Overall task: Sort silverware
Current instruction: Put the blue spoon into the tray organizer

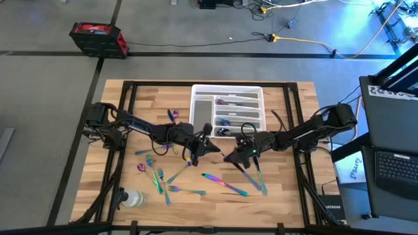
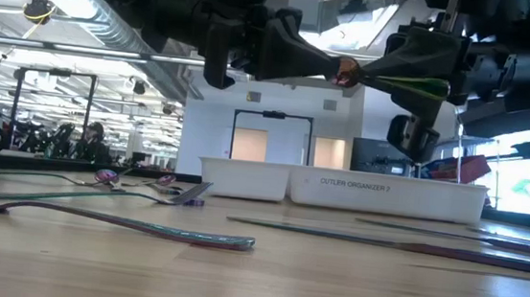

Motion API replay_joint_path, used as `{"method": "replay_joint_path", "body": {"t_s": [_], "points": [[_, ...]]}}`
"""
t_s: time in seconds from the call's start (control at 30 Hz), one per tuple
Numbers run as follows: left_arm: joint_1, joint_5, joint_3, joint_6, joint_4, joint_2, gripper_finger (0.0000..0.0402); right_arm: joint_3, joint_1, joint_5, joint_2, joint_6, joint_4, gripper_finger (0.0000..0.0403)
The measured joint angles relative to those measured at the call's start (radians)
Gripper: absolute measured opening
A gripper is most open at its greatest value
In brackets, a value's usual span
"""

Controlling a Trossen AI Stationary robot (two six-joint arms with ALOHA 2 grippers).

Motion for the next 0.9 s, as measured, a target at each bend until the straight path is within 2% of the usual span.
{"method": "replay_joint_path", "body": {"t_s": [0.3,0.47,0.63,0.83,0.9], "points": [[0.004,-0.048,0.000,-0.002,-0.013,-0.005,0.0000,0.000,-0.002,0.086,0.000,-0.046,-0.016,0.0109],[0.012,-0.041,0.000,-0.073,-0.012,-0.005,0.0000,-0.031,-0.031,0.137,-0.028,-0.080,-0.053,0.0149],[0.012,-0.064,0.000,-0.163,-0.010,-0.005,0.0000,-0.112,-0.087,0.122,-0.137,-0.123,-0.075,0.0174],[0.009,-0.155,0.056,-0.274,-0.030,-0.005,0.0000,-0.216,-0.154,0.021,-0.340,-0.163,-0.131,0.0194],[0.008,-0.223,0.099,-0.297,-0.067,-0.005,0.0000,-0.238,-0.177,-0.005,-0.422,-0.193,-0.170,0.0198]]}}
